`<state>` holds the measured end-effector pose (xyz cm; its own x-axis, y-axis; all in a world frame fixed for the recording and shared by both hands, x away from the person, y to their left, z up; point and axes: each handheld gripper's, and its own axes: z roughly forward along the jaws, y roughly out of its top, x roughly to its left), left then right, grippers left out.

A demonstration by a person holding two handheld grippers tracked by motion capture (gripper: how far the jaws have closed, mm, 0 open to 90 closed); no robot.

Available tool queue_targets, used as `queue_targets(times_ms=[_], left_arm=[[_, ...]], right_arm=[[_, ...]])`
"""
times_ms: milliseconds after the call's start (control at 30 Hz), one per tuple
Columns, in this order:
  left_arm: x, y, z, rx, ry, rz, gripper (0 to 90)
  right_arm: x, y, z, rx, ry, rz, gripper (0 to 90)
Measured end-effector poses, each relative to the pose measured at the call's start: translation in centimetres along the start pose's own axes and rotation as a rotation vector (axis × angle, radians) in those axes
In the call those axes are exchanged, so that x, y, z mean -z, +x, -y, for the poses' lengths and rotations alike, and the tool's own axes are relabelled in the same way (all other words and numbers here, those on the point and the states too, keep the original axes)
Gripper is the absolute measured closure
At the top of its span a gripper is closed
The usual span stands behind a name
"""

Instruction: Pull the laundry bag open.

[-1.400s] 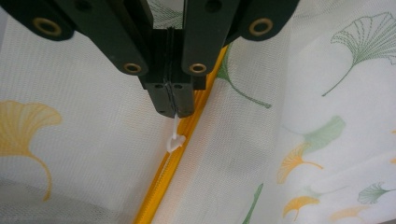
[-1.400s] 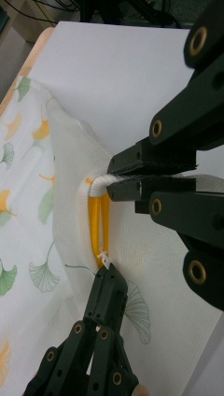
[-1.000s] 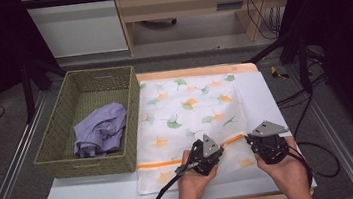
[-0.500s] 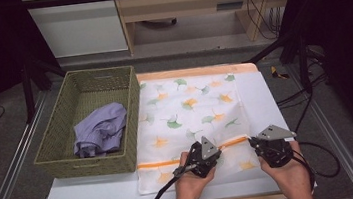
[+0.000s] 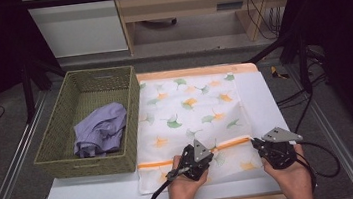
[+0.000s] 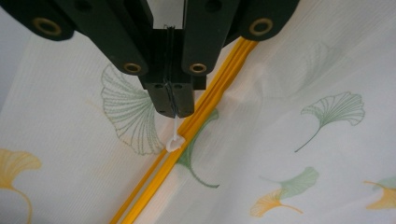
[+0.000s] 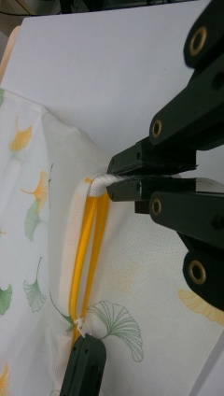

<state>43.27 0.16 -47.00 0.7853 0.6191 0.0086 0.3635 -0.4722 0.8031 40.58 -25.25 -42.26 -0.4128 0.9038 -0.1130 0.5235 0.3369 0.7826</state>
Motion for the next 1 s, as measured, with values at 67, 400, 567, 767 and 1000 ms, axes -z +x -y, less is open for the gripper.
queue_targets(times_ms=[67, 400, 567, 767, 1000], left_arm=[[0.3, 0.1, 0.2, 0.003, 0.001, -0.007, 90.0], [1.2, 0.7, 1.3, 0.017, 0.01, -0.028, 90.0], [1.6, 0.9, 1.8, 0.026, 0.013, -0.033, 90.0], [1.9, 1.3, 2.3, 0.037, 0.017, -0.041, 90.0], [2.2, 1.7, 2.8, 0.037, 0.026, -0.054, 90.0]], right_arm=[[-0.1, -0.1, 0.2, -0.003, -0.003, -0.001, 87.0], [-0.5, -0.4, 1.0, -0.018, 0.009, -0.004, 87.0], [-0.5, -0.4, 1.1, -0.014, 0.011, -0.003, 87.0], [-0.6, -0.5, 1.2, -0.02, 0.016, -0.002, 87.0], [-0.6, -0.5, 1.3, -0.02, 0.018, -0.002, 87.0]])
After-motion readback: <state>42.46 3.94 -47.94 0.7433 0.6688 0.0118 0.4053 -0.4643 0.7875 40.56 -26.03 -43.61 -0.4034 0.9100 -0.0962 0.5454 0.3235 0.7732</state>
